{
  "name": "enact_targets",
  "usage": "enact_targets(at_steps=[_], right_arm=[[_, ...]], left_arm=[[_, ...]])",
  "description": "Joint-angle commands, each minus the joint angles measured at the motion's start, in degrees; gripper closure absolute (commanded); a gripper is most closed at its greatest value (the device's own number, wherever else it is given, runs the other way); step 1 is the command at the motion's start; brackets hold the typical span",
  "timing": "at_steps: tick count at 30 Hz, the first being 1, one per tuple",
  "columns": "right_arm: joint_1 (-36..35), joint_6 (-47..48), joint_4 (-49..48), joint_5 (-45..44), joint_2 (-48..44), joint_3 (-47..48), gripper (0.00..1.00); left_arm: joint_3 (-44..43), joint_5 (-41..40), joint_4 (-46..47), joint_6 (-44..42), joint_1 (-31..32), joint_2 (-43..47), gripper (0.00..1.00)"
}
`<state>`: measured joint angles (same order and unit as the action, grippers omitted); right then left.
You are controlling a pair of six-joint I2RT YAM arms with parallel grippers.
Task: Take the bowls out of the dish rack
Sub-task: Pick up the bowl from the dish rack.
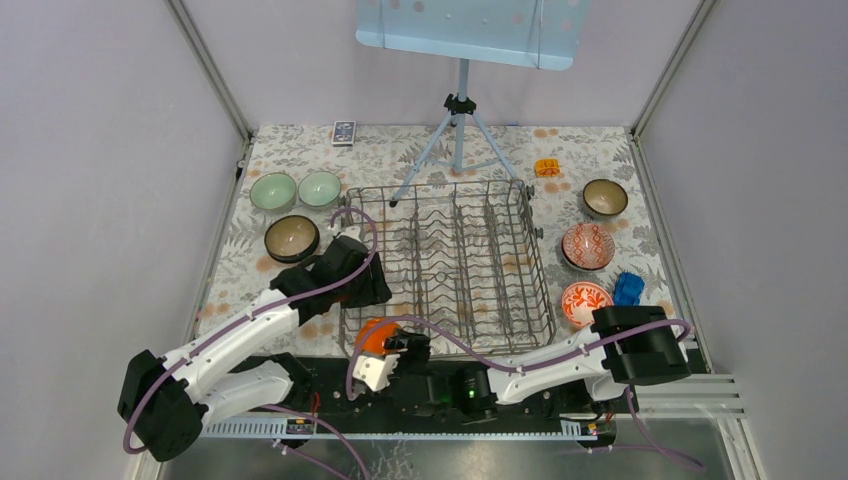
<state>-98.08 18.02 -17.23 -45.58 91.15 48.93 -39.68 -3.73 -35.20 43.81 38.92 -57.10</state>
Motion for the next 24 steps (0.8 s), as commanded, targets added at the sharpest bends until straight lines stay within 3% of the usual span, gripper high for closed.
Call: enact_targets(at_steps=[1, 24], right_arm=[[0.4, 0.3, -1.5, -2.2, 1.3, 2.6, 0.36], [1.4, 6.9, -6.4, -6.1, 7.4, 4.8, 0.56]], left_arm=[[1.1, 1.2, 3.4, 0.2, -0.4, 0.4, 0.41], [1.6, 2.6, 4.8, -0.1, -0.3, -0.4, 0.45]])
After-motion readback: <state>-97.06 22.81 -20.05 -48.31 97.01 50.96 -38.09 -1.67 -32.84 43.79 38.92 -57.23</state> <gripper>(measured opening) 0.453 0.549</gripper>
